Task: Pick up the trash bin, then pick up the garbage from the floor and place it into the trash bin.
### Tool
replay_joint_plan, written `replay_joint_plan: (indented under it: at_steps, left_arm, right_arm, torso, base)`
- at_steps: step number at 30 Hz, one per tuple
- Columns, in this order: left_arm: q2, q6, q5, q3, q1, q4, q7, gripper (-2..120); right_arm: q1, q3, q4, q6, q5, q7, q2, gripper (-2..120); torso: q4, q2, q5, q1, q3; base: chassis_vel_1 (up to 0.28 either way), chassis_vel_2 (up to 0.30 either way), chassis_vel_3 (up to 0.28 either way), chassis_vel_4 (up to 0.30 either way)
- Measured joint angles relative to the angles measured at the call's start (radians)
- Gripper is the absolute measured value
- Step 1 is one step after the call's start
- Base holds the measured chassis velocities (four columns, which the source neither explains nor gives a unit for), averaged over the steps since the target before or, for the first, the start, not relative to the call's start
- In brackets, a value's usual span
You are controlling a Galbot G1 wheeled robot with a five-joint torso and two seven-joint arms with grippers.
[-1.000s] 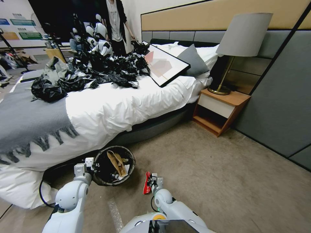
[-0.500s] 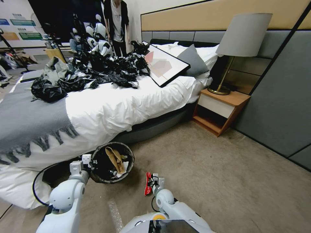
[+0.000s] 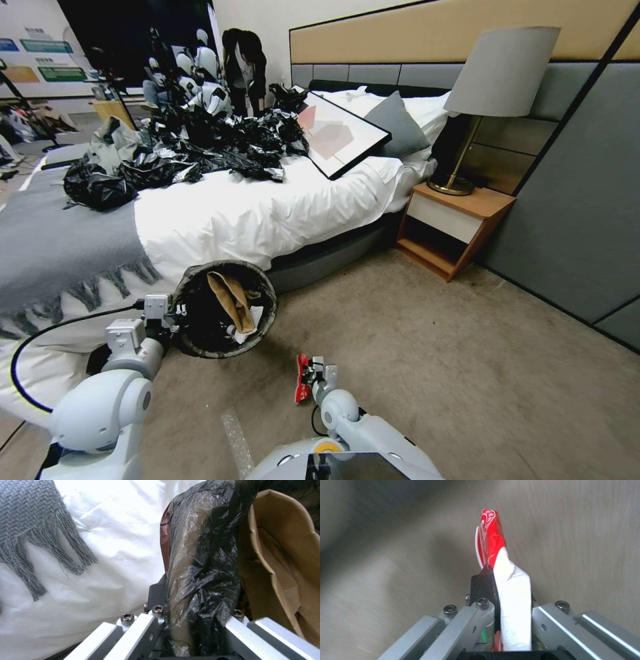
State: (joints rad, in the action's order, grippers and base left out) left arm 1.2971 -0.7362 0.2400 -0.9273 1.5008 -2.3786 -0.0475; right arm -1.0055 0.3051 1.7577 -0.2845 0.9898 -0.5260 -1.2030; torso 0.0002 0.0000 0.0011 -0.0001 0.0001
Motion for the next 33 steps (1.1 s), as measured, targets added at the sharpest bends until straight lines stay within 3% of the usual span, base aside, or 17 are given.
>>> replay_joint_plan:
  at_steps: [1, 4, 5, 7, 14, 19, 22, 23, 33]
  left_arm:
    - [0.000, 0.000, 0.000, 0.000, 0.000, 0.000, 0.000, 0]
    - [0.007, 0.000, -0.010, 0.011, -0.002, 0.009, -0.001, 0]
    - [0.007, 0.000, -0.010, 0.011, -0.002, 0.009, -0.001, 0]
    - [0.009, 0.000, -0.012, 0.014, -0.003, 0.010, -0.002, 0]
    - [0.015, 0.000, -0.018, 0.020, -0.003, 0.022, -0.005, 0]
    - [0.019, 0.000, -0.021, 0.026, -0.004, 0.029, -0.006, 0]
    - [0.021, 0.000, -0.024, 0.029, -0.004, 0.037, -0.006, 0]
    - [0.021, 0.000, -0.024, 0.029, -0.004, 0.037, -0.006, 0]
    - [0.026, 0.000, -0.029, 0.031, -0.005, 0.058, -0.007, 0]
  right_arm:
    - [0.000, 0.000, 0.000, 0.000, 0.000, 0.000, 0.000, 0]
    - [0.087, -0.034, 0.164, -0.034, 0.115, -0.058, 0.140, 0]
    - [0.087, -0.034, 0.164, -0.034, 0.115, -0.058, 0.140, 0]
    - [0.173, -0.048, 0.274, -0.054, 0.224, -0.093, 0.220, 0]
    - [0.445, -0.097, 0.469, -0.099, 0.478, -0.140, 0.349, 0]
    - [0.570, -0.110, 0.509, -0.114, 0.596, -0.150, 0.374, 0]
    - [0.780, -0.103, 0.525, -0.118, 0.770, -0.166, 0.373, 0]
    - [0.780, -0.103, 0.525, -0.118, 0.770, -0.166, 0.373, 0]
    - [1.096, -0.032, 0.481, -0.120, 1.024, -0.170, 0.266, 0]
  torso:
    - [0.0000, 0.000, 0.0000, 0.000, 0.000]
    - [-0.0003, 0.000, -0.0010, 0.000, 0.000]
    - [-0.0003, 0.000, -0.0010, 0.000, 0.000]
    - [-0.0007, 0.000, -0.0006, 0.000, 0.000]
    - [0.0000, 0.000, -0.0007, 0.000, 0.000]
    - [-0.0004, 0.000, -0.0007, 0.000, 0.000]
    - [-0.0002, 0.000, -0.0011, 0.000, 0.000]
    - [-0.0002, 0.000, -0.0011, 0.000, 0.000]
    - [-0.0001, 0.000, -0.0012, 0.000, 0.000]
  base:
    - [0.000, 0.000, 0.000, 0.000]
    - [0.000, 0.000, 0.000, 0.000]
    - [0.000, 0.000, 0.000, 0.000]
    - [0.000, 0.000, 0.000, 0.000]
    - [0.000, 0.000, 0.000, 0.000]
    - [0.000, 0.000, 0.000, 0.000]
    - [0.000, 0.000, 0.000, 0.000]
    - [0.000, 0.000, 0.000, 0.000]
    - [0.000, 0.000, 0.000, 0.000]
